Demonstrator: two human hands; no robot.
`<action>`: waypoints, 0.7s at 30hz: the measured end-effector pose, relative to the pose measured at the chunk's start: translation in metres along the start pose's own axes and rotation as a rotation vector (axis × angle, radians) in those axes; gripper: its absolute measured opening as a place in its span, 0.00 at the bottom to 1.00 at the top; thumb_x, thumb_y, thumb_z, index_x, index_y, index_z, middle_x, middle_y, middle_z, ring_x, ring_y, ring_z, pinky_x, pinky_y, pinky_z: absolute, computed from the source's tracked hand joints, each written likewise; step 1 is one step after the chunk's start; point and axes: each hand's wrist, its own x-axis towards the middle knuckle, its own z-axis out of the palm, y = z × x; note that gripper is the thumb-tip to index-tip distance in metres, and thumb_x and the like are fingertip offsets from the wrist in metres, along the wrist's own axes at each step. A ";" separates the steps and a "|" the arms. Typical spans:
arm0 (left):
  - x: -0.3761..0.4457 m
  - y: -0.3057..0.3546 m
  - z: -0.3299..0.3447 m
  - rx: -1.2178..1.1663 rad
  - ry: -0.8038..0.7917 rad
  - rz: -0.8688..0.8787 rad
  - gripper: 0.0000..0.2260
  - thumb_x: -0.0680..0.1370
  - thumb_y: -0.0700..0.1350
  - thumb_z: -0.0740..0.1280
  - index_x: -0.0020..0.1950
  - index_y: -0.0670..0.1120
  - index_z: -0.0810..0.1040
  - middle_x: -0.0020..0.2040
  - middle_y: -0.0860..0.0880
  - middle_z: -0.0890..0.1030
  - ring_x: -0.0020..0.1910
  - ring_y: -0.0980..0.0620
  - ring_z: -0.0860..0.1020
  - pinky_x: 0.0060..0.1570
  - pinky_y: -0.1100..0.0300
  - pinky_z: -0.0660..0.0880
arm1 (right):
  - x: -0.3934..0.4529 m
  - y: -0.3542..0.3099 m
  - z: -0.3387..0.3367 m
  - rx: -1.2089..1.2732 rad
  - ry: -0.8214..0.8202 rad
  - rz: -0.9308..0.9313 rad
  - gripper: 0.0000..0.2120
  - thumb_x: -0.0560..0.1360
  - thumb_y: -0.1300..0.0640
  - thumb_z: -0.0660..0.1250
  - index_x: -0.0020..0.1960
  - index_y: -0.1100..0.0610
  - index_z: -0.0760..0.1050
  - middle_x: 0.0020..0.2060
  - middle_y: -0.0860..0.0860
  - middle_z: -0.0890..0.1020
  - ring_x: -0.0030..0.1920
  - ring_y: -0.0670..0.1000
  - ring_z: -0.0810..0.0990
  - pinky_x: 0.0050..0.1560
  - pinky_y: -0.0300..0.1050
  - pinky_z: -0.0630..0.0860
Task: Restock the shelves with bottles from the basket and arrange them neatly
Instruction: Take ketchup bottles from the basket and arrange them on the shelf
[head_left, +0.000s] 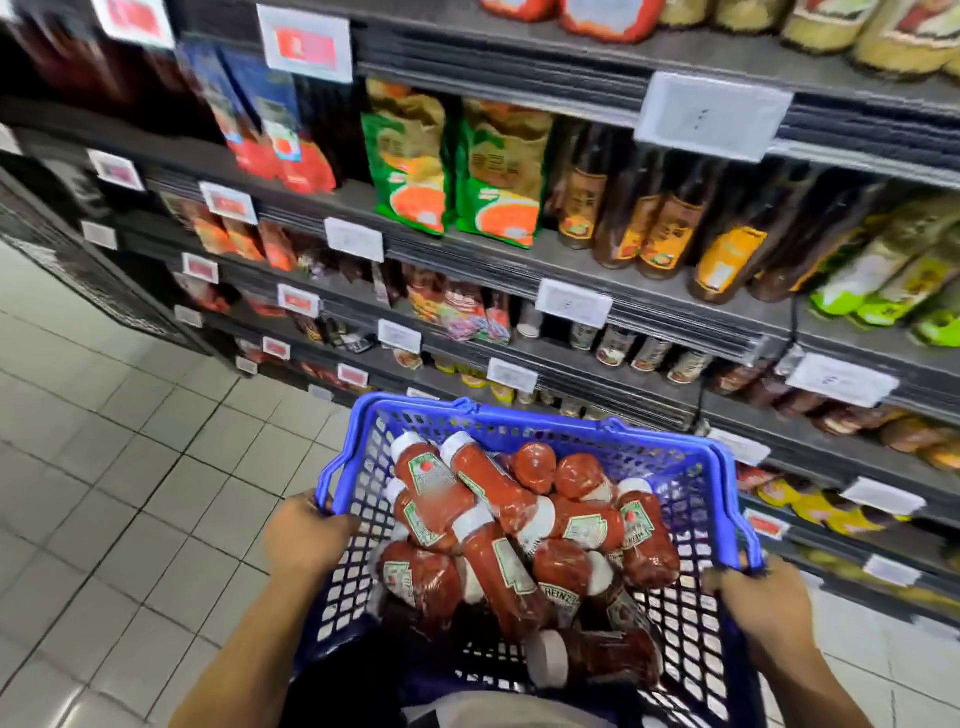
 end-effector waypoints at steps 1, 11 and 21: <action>0.018 -0.004 -0.007 0.000 -0.022 0.006 0.09 0.64 0.42 0.78 0.34 0.44 0.79 0.28 0.46 0.79 0.30 0.44 0.78 0.29 0.60 0.69 | -0.009 -0.010 0.012 -0.011 0.015 0.002 0.10 0.58 0.62 0.80 0.29 0.60 0.78 0.19 0.49 0.76 0.27 0.56 0.77 0.28 0.46 0.71; 0.174 -0.027 -0.100 -0.046 -0.184 0.071 0.06 0.63 0.37 0.76 0.34 0.42 0.80 0.29 0.44 0.81 0.32 0.43 0.81 0.36 0.51 0.80 | -0.126 -0.096 0.114 -0.049 0.005 0.129 0.10 0.59 0.64 0.81 0.28 0.61 0.79 0.17 0.50 0.75 0.27 0.54 0.79 0.29 0.44 0.69; 0.242 -0.051 -0.144 0.028 -0.068 0.039 0.09 0.60 0.43 0.79 0.33 0.45 0.80 0.24 0.49 0.79 0.28 0.47 0.80 0.29 0.57 0.75 | -0.133 -0.138 0.199 0.031 -0.038 0.088 0.12 0.52 0.55 0.79 0.27 0.59 0.78 0.20 0.50 0.77 0.27 0.53 0.78 0.29 0.45 0.72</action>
